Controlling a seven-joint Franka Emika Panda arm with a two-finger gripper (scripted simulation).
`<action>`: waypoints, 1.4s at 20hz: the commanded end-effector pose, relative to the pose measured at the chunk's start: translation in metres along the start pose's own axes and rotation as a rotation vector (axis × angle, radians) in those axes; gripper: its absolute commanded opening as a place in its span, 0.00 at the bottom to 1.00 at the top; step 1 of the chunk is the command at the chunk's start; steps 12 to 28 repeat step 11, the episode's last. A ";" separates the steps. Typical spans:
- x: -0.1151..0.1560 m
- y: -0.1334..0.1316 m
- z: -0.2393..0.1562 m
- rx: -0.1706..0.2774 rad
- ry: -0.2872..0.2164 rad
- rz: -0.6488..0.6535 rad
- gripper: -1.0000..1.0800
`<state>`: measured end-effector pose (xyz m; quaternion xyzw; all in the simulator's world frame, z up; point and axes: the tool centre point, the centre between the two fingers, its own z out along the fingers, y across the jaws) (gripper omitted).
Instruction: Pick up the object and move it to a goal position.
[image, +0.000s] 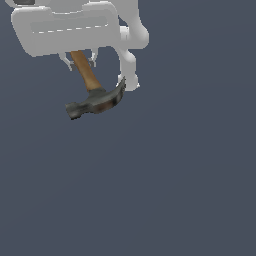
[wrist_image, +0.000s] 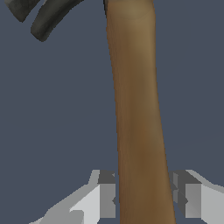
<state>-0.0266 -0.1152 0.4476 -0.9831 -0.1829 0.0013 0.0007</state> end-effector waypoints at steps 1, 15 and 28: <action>0.000 0.004 -0.012 -0.002 0.003 -0.001 0.00; 0.000 0.010 -0.026 -0.002 0.003 -0.001 0.00; 0.000 0.010 -0.026 -0.002 0.003 -0.001 0.00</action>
